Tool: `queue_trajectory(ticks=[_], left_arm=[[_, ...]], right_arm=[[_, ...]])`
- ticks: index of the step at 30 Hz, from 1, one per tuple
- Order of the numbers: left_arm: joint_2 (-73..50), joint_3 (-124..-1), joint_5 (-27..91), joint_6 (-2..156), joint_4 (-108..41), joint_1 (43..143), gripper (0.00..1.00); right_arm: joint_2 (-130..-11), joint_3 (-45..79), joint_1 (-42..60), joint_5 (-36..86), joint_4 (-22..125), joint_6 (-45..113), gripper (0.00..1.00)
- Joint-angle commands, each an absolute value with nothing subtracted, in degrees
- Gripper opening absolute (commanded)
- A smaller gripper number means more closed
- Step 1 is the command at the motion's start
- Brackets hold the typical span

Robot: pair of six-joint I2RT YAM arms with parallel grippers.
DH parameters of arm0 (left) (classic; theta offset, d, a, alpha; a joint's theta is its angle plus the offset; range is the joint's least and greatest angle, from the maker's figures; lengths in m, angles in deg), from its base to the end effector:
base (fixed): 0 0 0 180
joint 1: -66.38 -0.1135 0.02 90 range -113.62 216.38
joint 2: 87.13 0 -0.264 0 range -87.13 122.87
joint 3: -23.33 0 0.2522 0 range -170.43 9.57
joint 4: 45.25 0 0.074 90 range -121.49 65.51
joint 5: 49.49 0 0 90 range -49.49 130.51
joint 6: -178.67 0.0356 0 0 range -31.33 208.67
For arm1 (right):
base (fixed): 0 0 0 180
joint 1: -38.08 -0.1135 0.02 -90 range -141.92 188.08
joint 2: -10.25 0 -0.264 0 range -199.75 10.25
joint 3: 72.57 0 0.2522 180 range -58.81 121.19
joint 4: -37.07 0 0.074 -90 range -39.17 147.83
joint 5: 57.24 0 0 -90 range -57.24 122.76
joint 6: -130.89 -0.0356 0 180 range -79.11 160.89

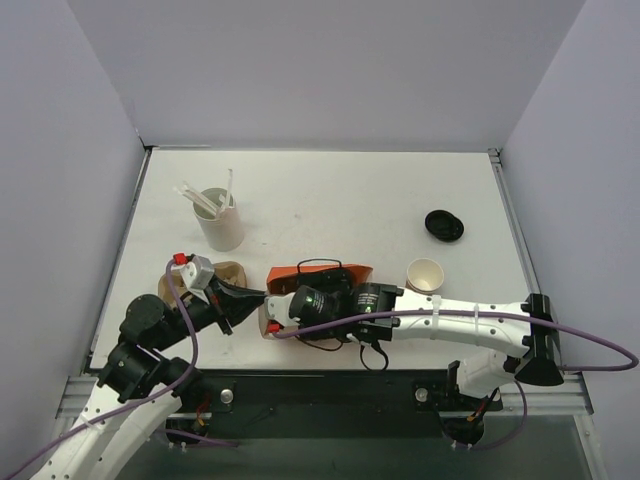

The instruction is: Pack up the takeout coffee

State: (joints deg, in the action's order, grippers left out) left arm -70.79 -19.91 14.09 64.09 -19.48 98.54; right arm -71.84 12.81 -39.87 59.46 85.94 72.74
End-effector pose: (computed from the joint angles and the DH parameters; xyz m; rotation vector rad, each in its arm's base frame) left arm 0.0741 -0.0653 0.3040 0.4950 1.5939 -1.1219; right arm 0.0803 0.2993 0.3139 -1.7198 1.4758 -0.1320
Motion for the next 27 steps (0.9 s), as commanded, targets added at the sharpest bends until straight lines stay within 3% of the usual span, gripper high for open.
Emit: queue_trajectory(ticks=[1, 11, 27], left_arm=[[-69.29, -20.41, 15.19, 68.45, -25.07, 98.64, 0.0], [-58.83, -21.72, 16.69, 76.54, -35.79, 98.46, 0.0], [-57.51, -20.15, 13.97, 75.66, -37.91, 98.46, 0.0]], right_arm=[[-72.72, 16.95, -38.04, 60.98, 87.65, 77.01, 0.38], [-69.82, 13.0, -32.33, 59.13, 85.73, 83.33, 0.38], [-67.36, 5.53, -28.01, 52.72, 77.29, 87.92, 0.37]])
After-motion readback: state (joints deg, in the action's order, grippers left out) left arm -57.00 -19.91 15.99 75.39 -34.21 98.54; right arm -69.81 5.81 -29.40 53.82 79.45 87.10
